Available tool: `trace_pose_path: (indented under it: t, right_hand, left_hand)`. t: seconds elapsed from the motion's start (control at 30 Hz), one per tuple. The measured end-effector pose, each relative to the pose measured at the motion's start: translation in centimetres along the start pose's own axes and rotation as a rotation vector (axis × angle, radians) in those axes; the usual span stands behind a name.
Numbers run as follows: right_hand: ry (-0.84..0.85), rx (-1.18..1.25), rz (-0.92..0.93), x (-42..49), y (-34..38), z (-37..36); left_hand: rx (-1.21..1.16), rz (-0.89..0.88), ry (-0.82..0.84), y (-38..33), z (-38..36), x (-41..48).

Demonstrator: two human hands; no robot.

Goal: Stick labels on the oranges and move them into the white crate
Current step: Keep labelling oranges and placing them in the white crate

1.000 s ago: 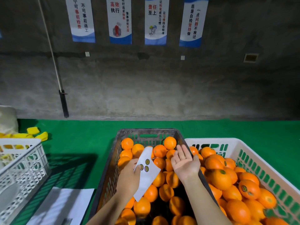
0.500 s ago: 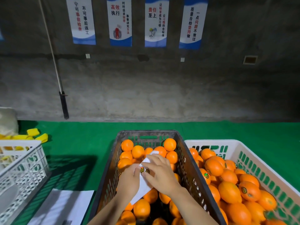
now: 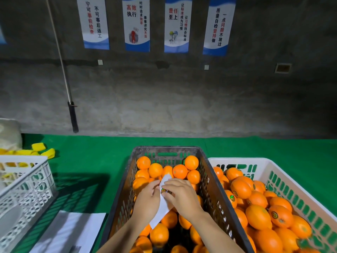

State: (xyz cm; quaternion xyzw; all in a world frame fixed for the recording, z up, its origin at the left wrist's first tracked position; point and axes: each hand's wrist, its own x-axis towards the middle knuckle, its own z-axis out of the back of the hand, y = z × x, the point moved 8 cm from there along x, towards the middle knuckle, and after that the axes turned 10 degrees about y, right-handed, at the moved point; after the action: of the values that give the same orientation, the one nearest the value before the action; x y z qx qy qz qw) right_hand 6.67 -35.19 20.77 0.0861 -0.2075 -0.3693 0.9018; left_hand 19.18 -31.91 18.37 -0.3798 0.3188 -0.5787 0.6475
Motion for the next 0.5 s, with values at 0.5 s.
trace_pose_path:
  t: [0.5]
  right_hand:
    - [0.054, 0.023, -0.021, 0.0, 0.0, -0.2]
  left_hand:
    - [0.427, -0.18, -0.008, -1.6, -0.3, -1.4]
